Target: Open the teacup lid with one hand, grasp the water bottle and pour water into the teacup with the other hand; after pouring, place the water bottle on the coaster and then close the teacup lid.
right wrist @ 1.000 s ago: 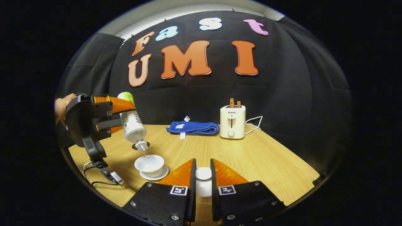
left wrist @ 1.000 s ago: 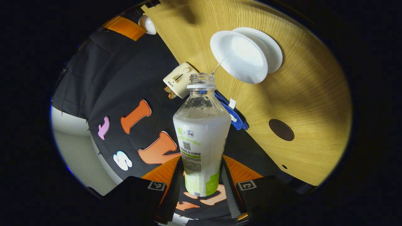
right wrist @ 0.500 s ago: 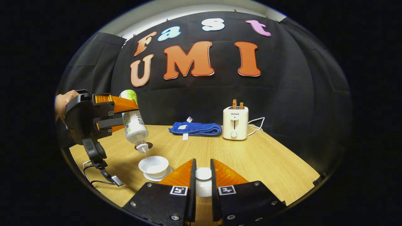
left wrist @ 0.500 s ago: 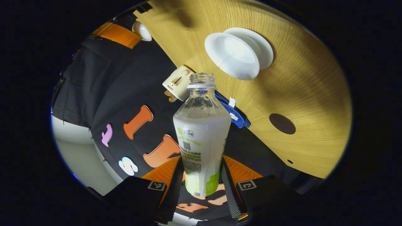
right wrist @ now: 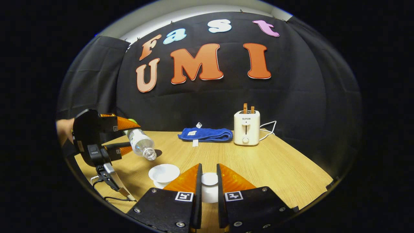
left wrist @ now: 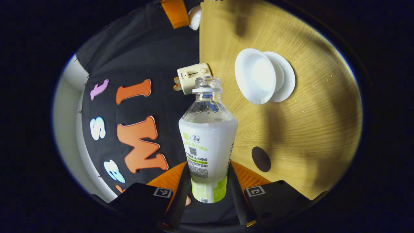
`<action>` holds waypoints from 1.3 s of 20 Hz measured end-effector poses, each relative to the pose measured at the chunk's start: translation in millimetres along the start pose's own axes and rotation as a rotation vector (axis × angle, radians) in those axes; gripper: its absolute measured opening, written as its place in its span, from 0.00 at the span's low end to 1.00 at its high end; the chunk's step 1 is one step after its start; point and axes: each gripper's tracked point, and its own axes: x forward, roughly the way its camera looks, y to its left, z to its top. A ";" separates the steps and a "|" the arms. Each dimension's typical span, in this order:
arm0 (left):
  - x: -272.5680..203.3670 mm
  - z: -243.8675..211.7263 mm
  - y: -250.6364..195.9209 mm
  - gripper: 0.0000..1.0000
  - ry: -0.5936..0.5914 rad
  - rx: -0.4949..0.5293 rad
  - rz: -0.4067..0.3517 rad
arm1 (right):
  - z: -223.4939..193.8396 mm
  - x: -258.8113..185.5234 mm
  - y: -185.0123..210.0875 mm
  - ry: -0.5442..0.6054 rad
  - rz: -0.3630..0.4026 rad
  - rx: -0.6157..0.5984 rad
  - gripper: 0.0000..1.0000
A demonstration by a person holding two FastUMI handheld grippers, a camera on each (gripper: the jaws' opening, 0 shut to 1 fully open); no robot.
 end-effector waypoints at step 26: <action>64.3 -131.0 -10.0 0.69 0.080 -1.853 0.122 | 22.8 12.2 91.0 -0.049 0.138 -0.046 0.21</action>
